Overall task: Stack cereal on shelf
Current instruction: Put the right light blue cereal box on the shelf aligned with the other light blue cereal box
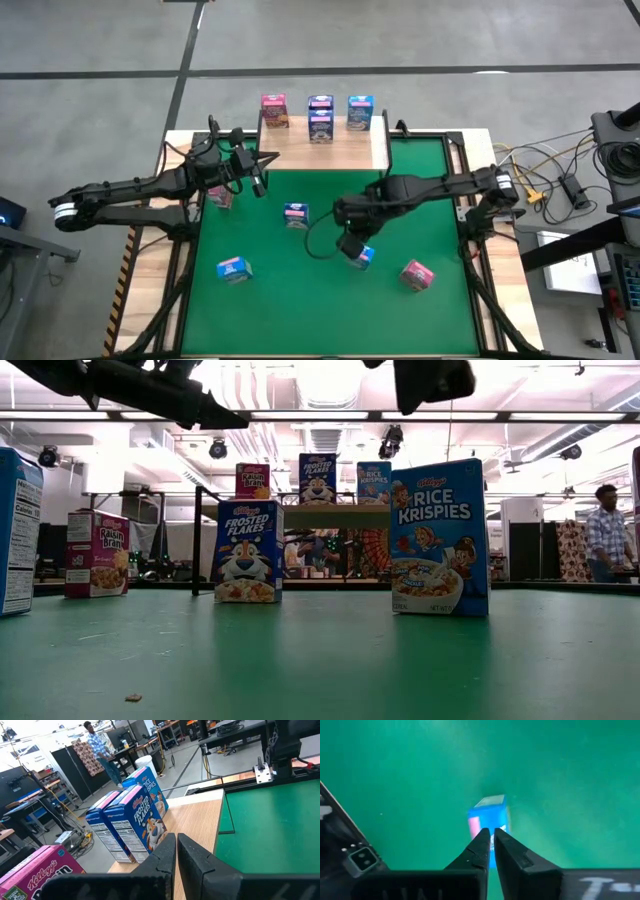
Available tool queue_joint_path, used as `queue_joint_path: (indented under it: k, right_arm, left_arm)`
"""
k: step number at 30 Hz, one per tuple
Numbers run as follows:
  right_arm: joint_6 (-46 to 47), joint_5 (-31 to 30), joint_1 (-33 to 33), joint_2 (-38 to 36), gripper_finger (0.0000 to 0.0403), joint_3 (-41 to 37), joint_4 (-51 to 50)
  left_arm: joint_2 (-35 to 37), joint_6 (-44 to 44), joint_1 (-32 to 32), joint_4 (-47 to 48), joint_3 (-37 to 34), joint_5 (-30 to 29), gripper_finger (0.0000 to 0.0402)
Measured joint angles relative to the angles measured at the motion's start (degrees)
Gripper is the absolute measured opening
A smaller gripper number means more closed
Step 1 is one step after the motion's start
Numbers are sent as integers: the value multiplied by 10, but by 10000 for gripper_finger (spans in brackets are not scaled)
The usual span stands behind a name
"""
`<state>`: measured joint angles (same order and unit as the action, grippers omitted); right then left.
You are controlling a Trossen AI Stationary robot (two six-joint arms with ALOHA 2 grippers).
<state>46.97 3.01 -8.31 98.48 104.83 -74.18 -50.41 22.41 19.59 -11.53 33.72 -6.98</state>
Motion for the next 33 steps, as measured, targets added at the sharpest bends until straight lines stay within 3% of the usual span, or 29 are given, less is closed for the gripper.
queue_joint_path:
  k: [4, 9, 14, 19, 24, 33]
  right_arm:
    - [40, -13, -25, 0, 53, 0, 0]
    - [60, -42, -48, 5, 130, -1, -2]
    - [50, -60, -58, 19, 207, -1, -6]
    - [14, -61, -60, 45, 256, -2, -8]
    - [-14, -59, -63, 78, 274, -2, -18]
    - [-37, -58, -63, 113, 257, -2, -71]
  left_arm:
    - [0, 0, 0, 0, 0, 0, 0]
    - [0, 0, 0, 0, 0, 0, 0]
    - [0, 0, 0, 0, 0, 0, 0]
    - [0, 0, 0, 0, 0, 0, 0]
    - [0, 0, 0, 0, 0, 0, 0]
    - [0, 0, 0, 0, 0, 0, 0]
